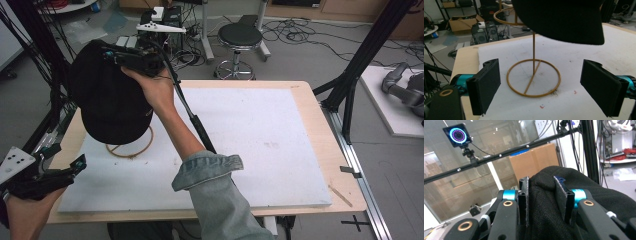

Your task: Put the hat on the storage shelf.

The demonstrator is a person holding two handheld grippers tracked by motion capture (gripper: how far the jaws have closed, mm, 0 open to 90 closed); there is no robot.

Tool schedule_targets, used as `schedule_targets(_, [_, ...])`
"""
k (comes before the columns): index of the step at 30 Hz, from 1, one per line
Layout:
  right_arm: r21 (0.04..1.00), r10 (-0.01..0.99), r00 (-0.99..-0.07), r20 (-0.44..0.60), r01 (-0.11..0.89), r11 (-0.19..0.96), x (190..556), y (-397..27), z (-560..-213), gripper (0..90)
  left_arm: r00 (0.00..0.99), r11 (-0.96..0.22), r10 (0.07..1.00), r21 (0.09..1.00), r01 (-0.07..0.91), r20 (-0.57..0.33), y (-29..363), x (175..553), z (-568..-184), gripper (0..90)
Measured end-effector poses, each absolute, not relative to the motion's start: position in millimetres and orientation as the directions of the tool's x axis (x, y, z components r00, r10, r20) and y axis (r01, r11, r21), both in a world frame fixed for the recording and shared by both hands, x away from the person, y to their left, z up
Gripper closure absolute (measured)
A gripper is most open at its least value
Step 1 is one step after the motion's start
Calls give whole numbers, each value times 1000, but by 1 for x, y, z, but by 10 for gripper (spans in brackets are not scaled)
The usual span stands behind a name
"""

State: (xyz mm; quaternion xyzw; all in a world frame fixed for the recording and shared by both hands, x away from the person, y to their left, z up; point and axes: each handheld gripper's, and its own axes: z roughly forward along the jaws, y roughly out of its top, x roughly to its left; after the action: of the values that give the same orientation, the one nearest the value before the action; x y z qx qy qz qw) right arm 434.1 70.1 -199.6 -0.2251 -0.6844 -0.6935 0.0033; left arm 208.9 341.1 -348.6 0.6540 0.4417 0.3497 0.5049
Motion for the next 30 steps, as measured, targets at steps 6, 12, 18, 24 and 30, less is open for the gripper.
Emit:
schedule_targets(6, [942, 307, -893, 329, 332, -42, 441, 81, -210, 686, 368, -101, 930, 969, 225, 12, 341, 210, -349, 167])
schedule_targets(12, [939, 313, -890, 330, 344, -13, 445, 91, -219, 684, 369, -103, 929, 969, 224, 13, 340, 210, -348, 167])
schedule_targets(18, [937, 324, -888, 327, 349, 13, 447, 102, -227, 684, 368, -105, 930, 969, 222, 16, 339, 209, -348, 167])
schedule_targets(24, [931, 343, -879, 330, 363, 32, 452, 109, -232, 682, 368, -104, 930, 969, 222, 16, 339, 209, -348, 167])
schedule_targets(30, [920, 385, -856, 344, 389, 43, 457, 117, -237, 681, 373, -108, 928, 969, 223, 17, 337, 210, -349, 166])
